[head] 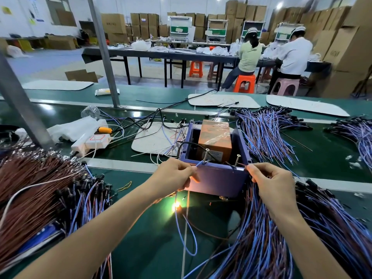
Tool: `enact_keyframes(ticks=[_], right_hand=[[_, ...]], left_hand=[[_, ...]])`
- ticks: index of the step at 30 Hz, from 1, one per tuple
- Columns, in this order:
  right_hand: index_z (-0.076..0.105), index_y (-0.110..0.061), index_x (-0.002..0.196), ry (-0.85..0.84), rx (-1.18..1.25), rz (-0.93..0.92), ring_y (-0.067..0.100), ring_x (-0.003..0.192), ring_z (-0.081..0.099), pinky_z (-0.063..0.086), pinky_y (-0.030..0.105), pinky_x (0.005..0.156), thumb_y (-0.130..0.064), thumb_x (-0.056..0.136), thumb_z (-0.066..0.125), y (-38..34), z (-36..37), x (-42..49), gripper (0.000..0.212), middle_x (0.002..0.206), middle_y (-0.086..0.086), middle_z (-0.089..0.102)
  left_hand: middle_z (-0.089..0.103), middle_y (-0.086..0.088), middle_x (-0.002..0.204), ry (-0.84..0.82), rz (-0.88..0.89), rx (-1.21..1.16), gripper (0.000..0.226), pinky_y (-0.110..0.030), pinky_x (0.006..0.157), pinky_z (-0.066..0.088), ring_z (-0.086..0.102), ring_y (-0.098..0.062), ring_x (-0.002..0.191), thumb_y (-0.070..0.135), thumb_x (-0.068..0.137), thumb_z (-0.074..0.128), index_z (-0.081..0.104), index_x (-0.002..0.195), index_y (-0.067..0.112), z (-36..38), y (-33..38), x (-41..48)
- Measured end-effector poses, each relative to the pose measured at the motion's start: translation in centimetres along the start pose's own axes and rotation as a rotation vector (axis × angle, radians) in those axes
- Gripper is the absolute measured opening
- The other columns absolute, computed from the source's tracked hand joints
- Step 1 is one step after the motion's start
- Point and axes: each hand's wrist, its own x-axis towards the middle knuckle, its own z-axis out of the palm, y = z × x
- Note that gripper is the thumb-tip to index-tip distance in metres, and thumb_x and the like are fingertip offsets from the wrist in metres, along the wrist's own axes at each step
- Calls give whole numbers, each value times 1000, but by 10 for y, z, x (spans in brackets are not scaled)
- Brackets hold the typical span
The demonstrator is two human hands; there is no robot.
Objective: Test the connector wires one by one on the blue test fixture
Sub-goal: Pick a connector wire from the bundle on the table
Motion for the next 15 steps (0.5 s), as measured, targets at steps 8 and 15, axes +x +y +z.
enact_keyframes(ticks=[8, 15], right_hand=[[70, -21, 78, -61, 131, 3, -2, 48, 51, 39, 7, 49, -13, 89, 64, -23, 0, -20, 15, 51, -12, 59], [45, -11, 89, -381, 653, 24, 7, 46, 51, 39, 12, 44, -16, 92, 57, -71, 26, -71, 14, 57, 3, 60]], left_hand=[[53, 1, 55, -11, -4, -42, 29, -16, 40, 33, 43, -9, 43, 22, 98, 50, 75, 85, 10, 1, 2, -6], [60, -2, 61, -99, 194, -503, 16, -14, 47, 45, 54, -8, 50, 6, 92, 54, 70, 93, 6, 16, 36, -29]])
